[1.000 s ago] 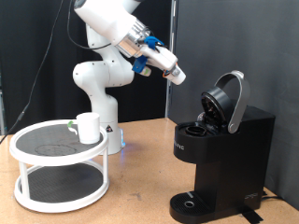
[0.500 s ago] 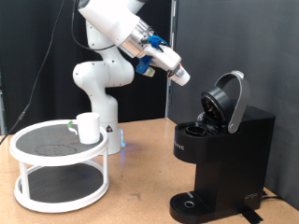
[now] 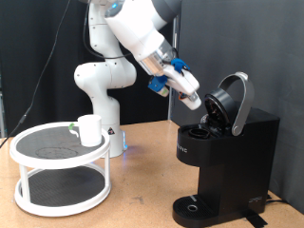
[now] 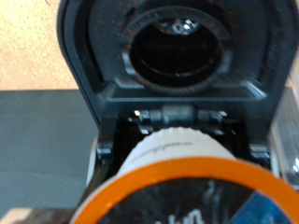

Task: Make a cup of coffee with the keurig machine

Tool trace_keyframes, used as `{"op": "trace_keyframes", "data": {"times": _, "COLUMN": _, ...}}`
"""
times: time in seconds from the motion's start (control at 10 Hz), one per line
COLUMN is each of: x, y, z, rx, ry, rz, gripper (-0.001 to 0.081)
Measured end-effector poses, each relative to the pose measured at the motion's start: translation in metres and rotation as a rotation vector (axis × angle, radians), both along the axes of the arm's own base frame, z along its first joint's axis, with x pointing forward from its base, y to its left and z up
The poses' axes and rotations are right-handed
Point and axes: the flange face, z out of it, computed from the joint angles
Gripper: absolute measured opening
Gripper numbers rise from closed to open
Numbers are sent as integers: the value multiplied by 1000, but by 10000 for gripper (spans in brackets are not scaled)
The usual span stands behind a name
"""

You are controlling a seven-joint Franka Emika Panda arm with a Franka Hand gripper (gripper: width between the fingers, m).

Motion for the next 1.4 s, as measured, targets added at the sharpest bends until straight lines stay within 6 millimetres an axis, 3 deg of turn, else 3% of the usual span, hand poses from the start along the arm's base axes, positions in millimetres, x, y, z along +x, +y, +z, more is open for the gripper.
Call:
{"op": "trace_keyframes", "data": {"times": 0.8, "x": 10, "y": 29, "z": -52, "rx": -74, "ry": 61, "rz": 53, "gripper": 395}}
{"op": "trace_keyframes", "data": {"times": 1.4, "x": 10, "y": 28, "z": -63, "rx": -105, "ry": 66, "rz": 55, "gripper": 395}}
